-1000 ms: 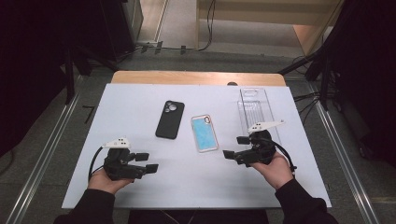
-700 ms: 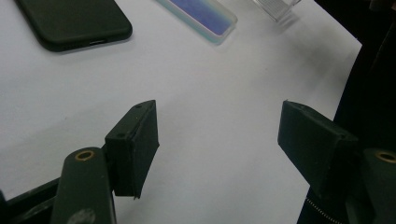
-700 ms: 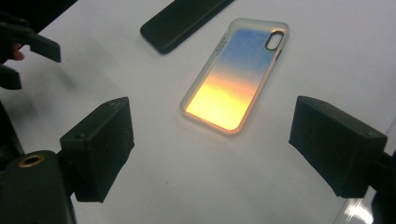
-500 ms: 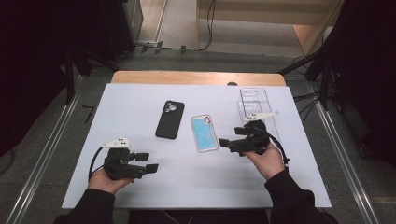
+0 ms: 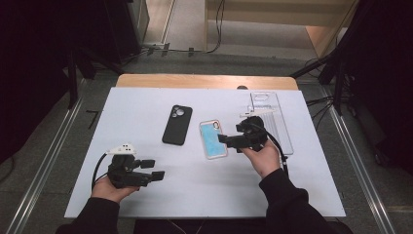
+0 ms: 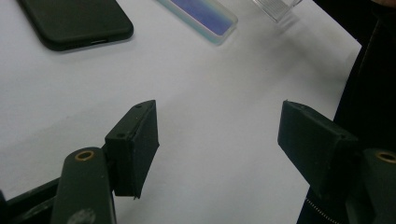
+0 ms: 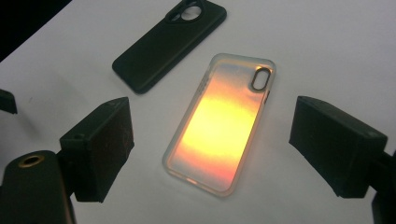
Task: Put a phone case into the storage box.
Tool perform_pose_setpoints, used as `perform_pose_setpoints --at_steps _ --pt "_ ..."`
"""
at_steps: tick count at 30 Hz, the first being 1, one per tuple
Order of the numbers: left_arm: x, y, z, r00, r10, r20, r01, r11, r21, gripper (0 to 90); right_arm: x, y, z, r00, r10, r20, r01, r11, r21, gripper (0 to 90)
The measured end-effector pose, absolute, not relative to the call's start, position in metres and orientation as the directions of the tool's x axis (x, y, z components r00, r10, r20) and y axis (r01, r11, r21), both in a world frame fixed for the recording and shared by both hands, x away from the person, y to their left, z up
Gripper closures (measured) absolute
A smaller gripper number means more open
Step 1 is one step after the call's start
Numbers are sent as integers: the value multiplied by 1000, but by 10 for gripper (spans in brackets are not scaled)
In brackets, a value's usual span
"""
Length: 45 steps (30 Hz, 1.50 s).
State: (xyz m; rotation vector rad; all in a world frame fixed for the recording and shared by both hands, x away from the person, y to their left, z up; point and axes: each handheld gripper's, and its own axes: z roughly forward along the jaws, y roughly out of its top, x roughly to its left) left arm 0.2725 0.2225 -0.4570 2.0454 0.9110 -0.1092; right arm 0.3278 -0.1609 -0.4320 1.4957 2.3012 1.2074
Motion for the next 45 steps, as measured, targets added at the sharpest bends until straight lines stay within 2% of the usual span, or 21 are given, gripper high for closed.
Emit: perform_pose_setpoints --at_steps 21,24,32,38,45 --pt "273 222 -458 727 560 -398 643 -352 680 293 358 -120 -448 -418 874 247 728 160 667 105" --pt "274 223 -458 727 558 -400 643 -351 680 292 363 -116 -452 -406 882 240 743 166 648 0" --pt "274 223 -458 726 559 -399 643 -350 681 293 370 -111 -460 -390 874 291 761 127 637 0" --pt "274 223 -458 726 560 -399 644 -349 681 293 374 -106 -470 -358 904 235 780 151 607 0" --pt "274 223 -458 726 560 -399 644 -349 681 292 374 -102 -476 -356 907 224 782 158 602 0"
